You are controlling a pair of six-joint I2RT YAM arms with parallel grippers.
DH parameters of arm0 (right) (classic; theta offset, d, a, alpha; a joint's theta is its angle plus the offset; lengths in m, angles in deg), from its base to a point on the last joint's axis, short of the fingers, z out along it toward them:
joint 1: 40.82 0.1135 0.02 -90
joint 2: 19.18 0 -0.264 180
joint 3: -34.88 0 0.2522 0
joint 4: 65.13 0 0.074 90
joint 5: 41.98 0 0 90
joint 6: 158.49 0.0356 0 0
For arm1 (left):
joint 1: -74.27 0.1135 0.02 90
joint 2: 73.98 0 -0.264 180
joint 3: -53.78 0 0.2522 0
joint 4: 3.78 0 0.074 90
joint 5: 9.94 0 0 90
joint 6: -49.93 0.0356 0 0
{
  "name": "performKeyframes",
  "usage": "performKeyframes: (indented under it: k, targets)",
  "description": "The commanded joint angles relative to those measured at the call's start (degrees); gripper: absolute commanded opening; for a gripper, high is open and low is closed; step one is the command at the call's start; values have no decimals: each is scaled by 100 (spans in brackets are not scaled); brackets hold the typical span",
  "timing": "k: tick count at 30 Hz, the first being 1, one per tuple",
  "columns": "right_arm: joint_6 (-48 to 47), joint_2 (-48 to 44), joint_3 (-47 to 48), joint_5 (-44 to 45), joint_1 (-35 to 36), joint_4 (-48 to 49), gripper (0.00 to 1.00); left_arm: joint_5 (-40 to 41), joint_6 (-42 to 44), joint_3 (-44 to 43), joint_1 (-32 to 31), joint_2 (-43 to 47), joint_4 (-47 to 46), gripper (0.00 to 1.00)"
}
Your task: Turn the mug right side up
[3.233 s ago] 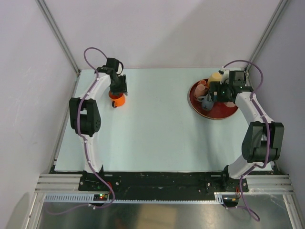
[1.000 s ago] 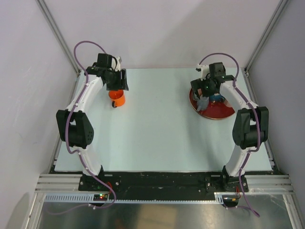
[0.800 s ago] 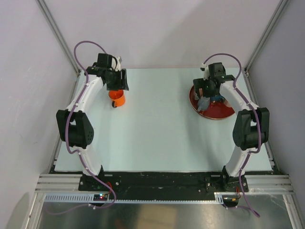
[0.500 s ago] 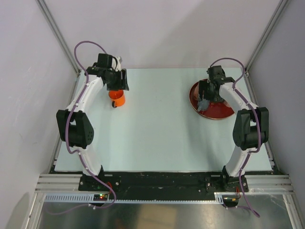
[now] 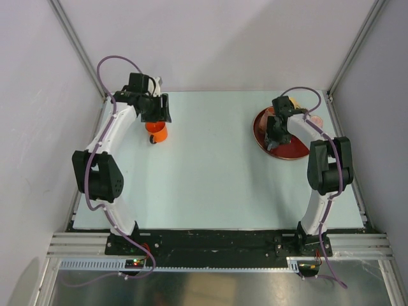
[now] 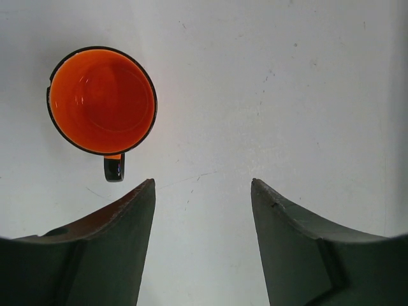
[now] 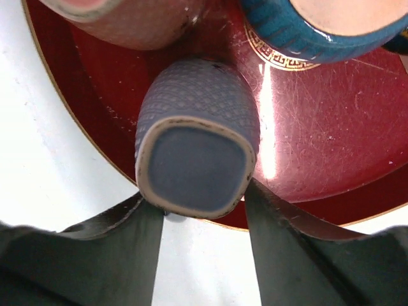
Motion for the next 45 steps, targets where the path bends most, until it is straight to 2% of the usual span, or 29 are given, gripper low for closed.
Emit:
performKeyframes:
  k: [1,3,9,12,17,21,26,32,34,37,41,45]
  targets:
    - [27,-2,-138,53,-70,197,53,78,195,62,-35,404,-112,66]
    - [-53,11,-189,-68,-79,264,46,92,198,71,-43,412,-110,66]
    - [-146,-45,-247,-214,-108,274,11,38,200,76,-78,427,-103,66]
    - [-34,-305,-257,-358,-206,-21,2,11,194,76,-82,442,-104,66]
    - [-244,-1114,-258,-1128,-364,-630,0,-231,198,26,-81,462,-112,67]
    - [-529,-1696,-254,-2497,-465,-465,0,-935,268,-281,-80,379,-115,70]
    - [-344,-1939,-161,-4081,-424,951,0,-2475,382,-1030,-74,135,-114,80]
    - [567,-1297,700,-5736,-31,2935,0,-3968,579,-2086,-58,-242,-215,83]
    - [1198,-1088,871,-5894,107,4029,0,-4362,439,-2434,-55,-422,-277,83]
    - [1763,-750,1384,-5913,346,4769,0,-4768,115,-2877,-60,-667,-403,81]
    - [2087,-408,1928,-5835,653,5238,0,-4958,-441,-3151,-63,-866,-754,80]
    - [2215,-176,2279,-5773,820,5348,0,-4996,-985,-3052,-72,-837,-1280,79]
